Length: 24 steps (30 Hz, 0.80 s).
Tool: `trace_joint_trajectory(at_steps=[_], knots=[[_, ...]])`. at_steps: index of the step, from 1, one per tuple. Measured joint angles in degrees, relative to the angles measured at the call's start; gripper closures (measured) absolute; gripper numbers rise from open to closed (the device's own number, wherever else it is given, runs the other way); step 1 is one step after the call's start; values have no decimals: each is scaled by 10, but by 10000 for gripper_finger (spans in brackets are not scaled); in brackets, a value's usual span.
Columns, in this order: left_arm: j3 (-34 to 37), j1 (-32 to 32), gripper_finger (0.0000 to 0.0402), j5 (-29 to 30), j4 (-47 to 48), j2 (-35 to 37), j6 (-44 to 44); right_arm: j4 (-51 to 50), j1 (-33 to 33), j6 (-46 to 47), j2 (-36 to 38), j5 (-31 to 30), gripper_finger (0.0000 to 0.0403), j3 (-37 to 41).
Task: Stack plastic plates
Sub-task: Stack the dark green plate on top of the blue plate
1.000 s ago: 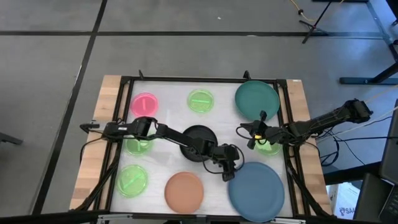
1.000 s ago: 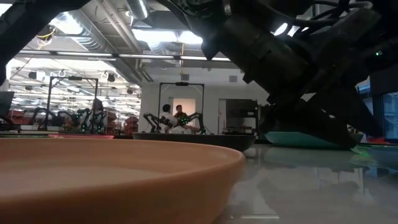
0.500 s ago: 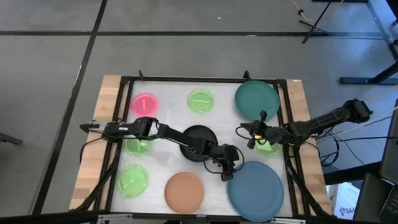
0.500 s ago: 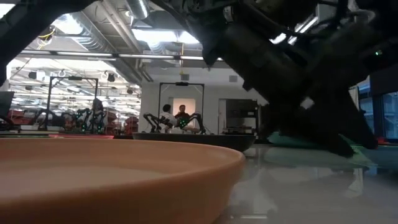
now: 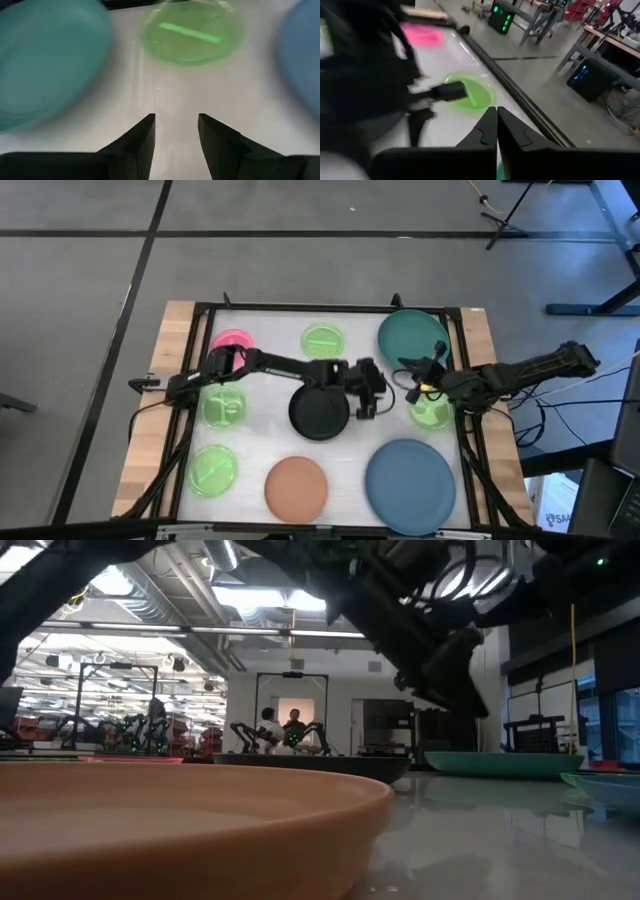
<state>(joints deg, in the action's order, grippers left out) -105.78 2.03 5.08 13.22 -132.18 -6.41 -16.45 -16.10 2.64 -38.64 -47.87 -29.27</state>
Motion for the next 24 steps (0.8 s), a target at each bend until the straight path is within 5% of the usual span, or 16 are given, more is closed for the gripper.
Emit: trace_joint_trajectory(at_steps=[7, 24], knots=[[1, 55, 258, -1, -51, -5, -103, -2, 0, -17, 75, 0, 402, 29], [-45, 110, 206, -53, -138, -68, -107, -1, 0, -60, 95, 0, 402, 43]])
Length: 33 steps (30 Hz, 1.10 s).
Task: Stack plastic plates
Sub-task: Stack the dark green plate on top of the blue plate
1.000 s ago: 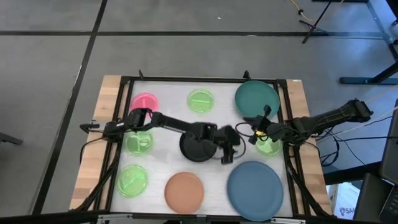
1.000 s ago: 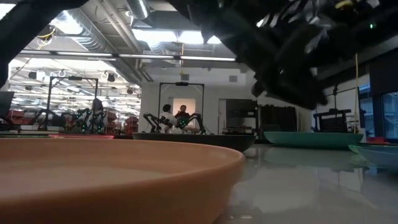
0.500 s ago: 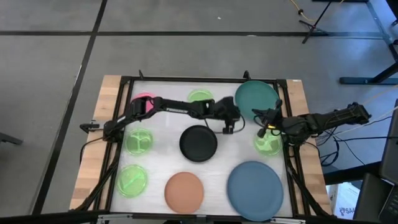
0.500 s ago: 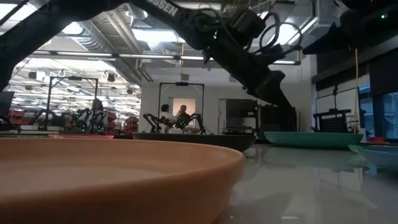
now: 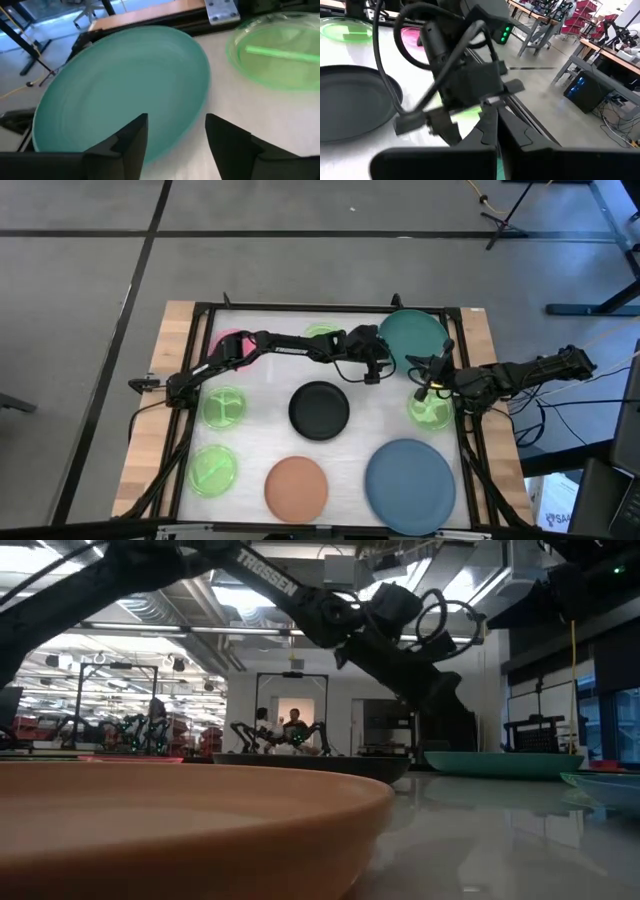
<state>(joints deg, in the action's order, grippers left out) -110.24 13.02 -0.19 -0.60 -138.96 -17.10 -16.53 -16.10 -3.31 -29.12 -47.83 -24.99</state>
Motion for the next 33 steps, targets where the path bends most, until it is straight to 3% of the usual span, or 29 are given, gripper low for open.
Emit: trace_joint_trajectory(at_steps=[11, 21, 27, 33], knots=[[-188, 13, 203, -71, 95, -135, -2, -6, 0, 0, 0, 0, 402, 0], [-197, 17, 207, -76, 125, -153, -29, -16, 0, 3, 0, 1, 402, 0], [-196, 17, 246, -58, 133, -154, -46, -16, 0, 4, 0, 0, 402, 0], [-195, 13, 319, -50, 142, -154, -72, -16, 0, 4, 0, 0, 402, 0]])
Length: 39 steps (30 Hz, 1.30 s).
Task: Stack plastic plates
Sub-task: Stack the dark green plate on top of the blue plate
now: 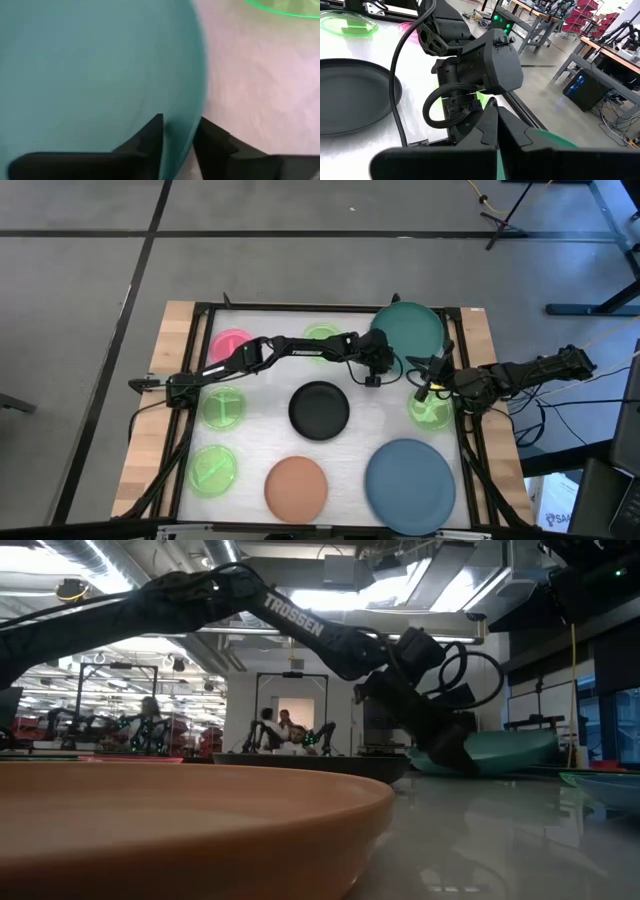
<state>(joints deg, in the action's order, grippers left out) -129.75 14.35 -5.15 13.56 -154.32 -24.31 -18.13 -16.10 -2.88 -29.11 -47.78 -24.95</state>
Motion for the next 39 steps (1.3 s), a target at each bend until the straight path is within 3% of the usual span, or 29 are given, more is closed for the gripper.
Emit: trace_joint_trajectory(at_steps=[6, 11, 18, 31, 37, 39], knots=[[-1, -13, 391, 16, -7, 2, -37, 0, 0, -2, 0, 0, 402, 0], [1, -36, 391, 75, 12, 15, -61, 3, 0, -3, 0, 0, 402, 0], [1, -78, 396, 98, 53, 65, -61, 13, -11, -4, 0, 0, 402, -1], [0, -193, 399, 162, 144, 102, -15, 19, -180, 29, 0, 1, 402, -50], [1, -262, 399, 161, 141, 111, 13, 34, -245, 25, -8, -44, 402, -54], [1, -282, 399, 136, 145, 114, 18, 44, -258, 24, -12, -51, 402, -54]])
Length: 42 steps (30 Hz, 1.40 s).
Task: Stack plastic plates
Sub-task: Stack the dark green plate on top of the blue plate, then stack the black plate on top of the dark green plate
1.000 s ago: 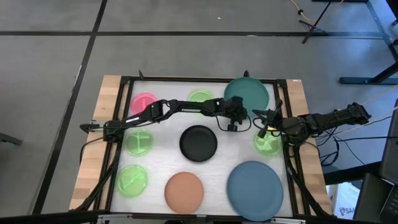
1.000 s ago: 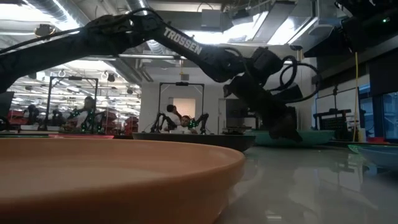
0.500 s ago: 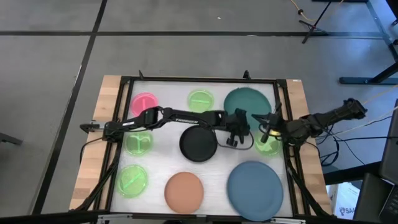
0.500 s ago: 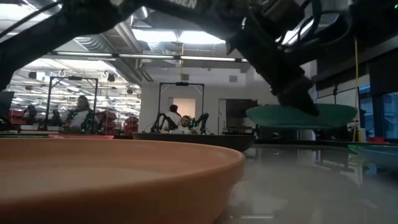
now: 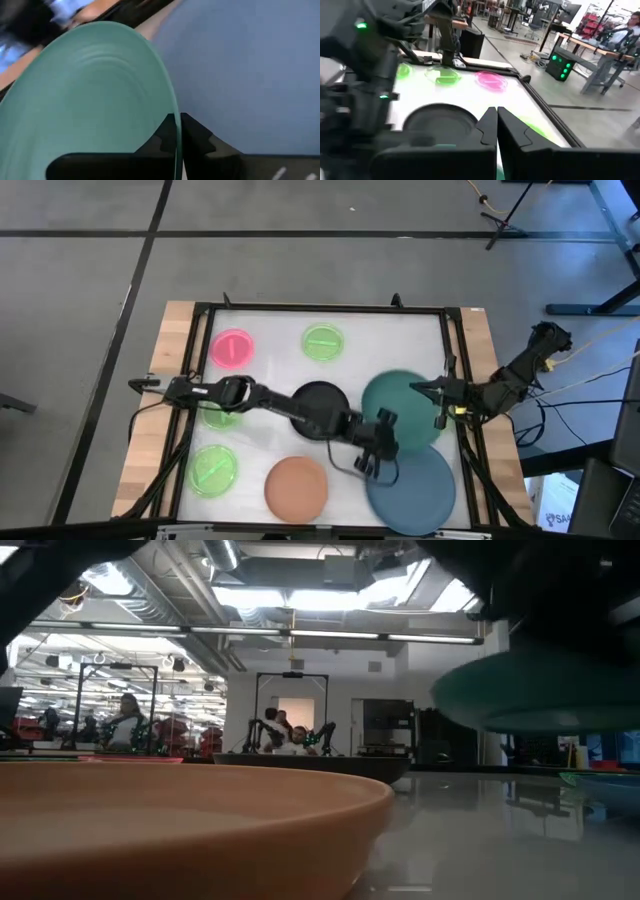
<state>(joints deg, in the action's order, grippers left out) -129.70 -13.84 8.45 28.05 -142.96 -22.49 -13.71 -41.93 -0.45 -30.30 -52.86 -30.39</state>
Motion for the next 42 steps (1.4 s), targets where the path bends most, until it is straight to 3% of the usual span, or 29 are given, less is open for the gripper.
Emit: trace_joint_trajectory(at_steps=[12, 21, 25, 34, 42], knots=[[-1, -64, 397, -180, -85, -12, 32, 79, -9, -20, -70, -1, 402, 0], [-1, -54, 397, -279, -138, -52, 85, 139, -8, -73, -90, -1, 402, 0], [-1, -52, 379, -277, -135, -56, 104, 136, -8, -74, -92, -1, 402, 0], [0, -48, 296, -248, -84, -51, 129, 134, -8, -74, -93, -1, 402, 0], [-26, -49, 286, -225, 43, -23, 163, 134, -8, -74, -93, 0, 402, 0]])
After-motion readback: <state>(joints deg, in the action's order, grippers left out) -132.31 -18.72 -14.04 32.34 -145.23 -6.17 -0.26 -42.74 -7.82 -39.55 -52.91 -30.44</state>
